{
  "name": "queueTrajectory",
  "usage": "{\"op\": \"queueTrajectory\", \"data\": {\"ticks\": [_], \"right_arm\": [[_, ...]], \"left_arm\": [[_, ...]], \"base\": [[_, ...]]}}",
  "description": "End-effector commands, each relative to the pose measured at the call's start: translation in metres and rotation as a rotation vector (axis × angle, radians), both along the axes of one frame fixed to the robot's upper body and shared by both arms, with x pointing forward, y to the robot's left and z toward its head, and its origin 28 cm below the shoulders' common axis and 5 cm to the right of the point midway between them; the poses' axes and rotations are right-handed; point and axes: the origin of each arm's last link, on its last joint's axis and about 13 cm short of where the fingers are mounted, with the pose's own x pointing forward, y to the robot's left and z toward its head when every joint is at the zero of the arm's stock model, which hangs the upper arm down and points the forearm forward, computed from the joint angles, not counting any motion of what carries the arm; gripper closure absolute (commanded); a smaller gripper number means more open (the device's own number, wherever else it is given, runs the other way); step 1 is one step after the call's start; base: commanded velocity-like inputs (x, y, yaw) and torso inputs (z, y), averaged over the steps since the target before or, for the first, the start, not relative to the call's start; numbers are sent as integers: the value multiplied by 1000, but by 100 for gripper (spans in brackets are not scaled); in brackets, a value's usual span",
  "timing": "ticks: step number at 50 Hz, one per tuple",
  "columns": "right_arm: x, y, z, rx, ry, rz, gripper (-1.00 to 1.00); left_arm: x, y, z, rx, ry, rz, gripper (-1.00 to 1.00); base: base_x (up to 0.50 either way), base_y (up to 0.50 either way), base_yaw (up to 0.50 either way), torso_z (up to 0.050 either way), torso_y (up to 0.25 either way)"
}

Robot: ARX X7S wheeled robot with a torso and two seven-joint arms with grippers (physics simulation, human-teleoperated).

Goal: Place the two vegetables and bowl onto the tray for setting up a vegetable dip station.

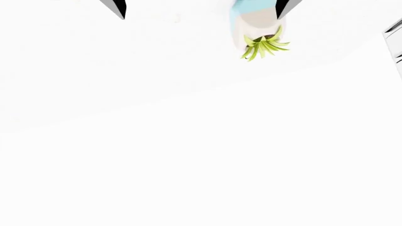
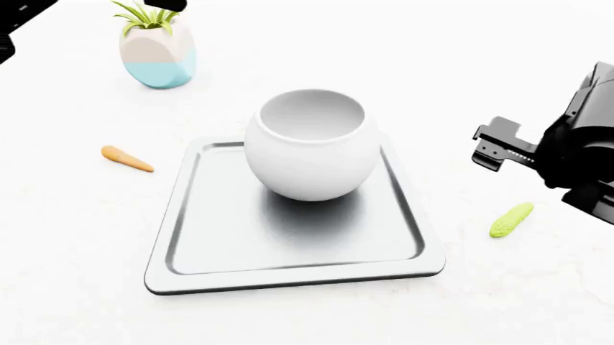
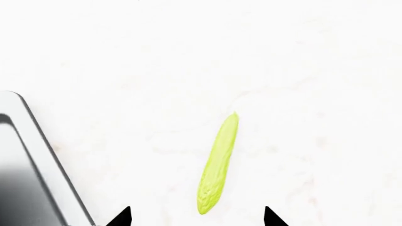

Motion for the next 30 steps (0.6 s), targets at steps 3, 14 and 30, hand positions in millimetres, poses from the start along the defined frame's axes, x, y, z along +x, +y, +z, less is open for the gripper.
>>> {"op": "queueTrajectory", "data": {"ticks": [3,14,30], "right_arm": [[5,-8,-5,7,-5,-26,-100],[7,-13,-19,4,33,-43,-100],[30,-21,-34,24,49,-51,-100]], "left_arm": [[3,-3,-1,6,5,-2,-100],[3,-3,-1,9,5,4,-100],[5,-4,0,17,7,17,-100]], "base": [[0,0,0,0,0],[0,0,0,0,0],[0,0,0,0,0]]}}
